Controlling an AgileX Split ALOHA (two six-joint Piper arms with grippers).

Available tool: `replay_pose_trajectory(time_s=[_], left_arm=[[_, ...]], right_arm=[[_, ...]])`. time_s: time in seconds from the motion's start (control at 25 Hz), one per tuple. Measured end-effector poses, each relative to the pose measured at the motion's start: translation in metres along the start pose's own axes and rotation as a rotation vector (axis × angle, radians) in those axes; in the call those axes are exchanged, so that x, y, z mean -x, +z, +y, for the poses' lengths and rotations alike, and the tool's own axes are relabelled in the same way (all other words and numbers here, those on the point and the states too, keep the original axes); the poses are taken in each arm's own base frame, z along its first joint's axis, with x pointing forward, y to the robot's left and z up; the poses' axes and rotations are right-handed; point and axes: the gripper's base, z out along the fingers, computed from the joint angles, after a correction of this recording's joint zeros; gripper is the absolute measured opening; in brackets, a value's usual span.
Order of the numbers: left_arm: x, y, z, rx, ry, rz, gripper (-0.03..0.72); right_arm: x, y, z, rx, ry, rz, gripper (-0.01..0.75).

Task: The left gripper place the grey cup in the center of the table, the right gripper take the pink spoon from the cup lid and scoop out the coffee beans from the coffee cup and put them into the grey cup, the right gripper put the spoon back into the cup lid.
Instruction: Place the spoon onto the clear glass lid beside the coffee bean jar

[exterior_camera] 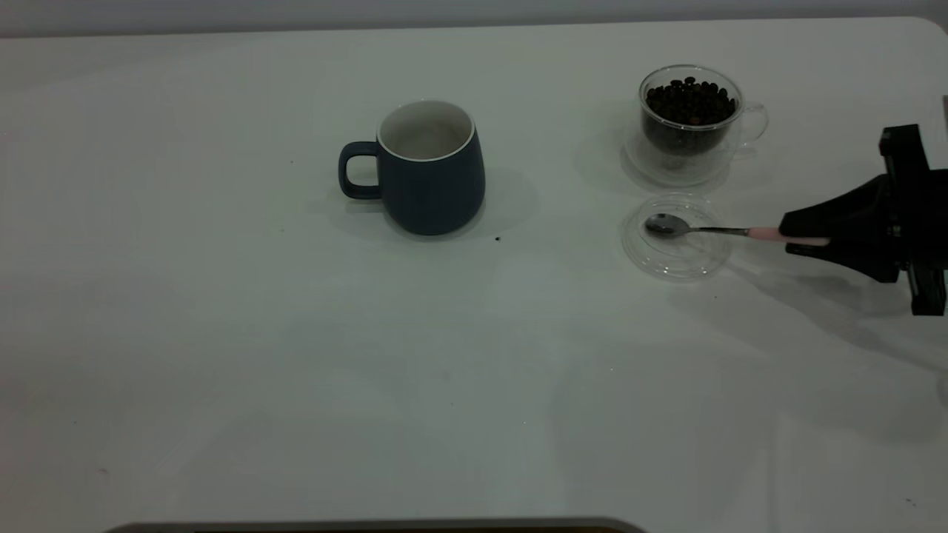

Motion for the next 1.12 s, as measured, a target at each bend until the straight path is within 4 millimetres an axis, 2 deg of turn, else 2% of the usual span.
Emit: replay_pose_trajectory(time_s=[0.28,0.6,0.72,0.8,1.0,1.12], left_arm=[[0.000,0.000,0.000,0.000,0.000,0.000,0.586],[0.000,0.000,0.000,0.000,0.000,0.000,0.586],[0.000,0.000,0.000,0.000,0.000,0.000,0.586],[0.000,0.000,0.000,0.000,0.000,0.000,0.586],[0.000,0.000,0.000,0.000,0.000,0.000,0.586],[0.000,0.000,0.000,0.000,0.000,0.000,0.586]], right_arm=[[0.004,0.013,0.008,-0.003,-0.049,0.016,0.111],[0.005,0.013,0.007,-0.011,-0.047,0.015,0.111],[0.005,0.013,0.006,-0.016,-0.047,0.015,0.137],[0.005,0.013,0.005,-0.024,-0.051,0.015,0.188],[0.005,0.013,0.005,-0.031,-0.055,0.015,0.432],[0.005,0.013,0.005,-0.031,-0.055,0.015,0.554]])
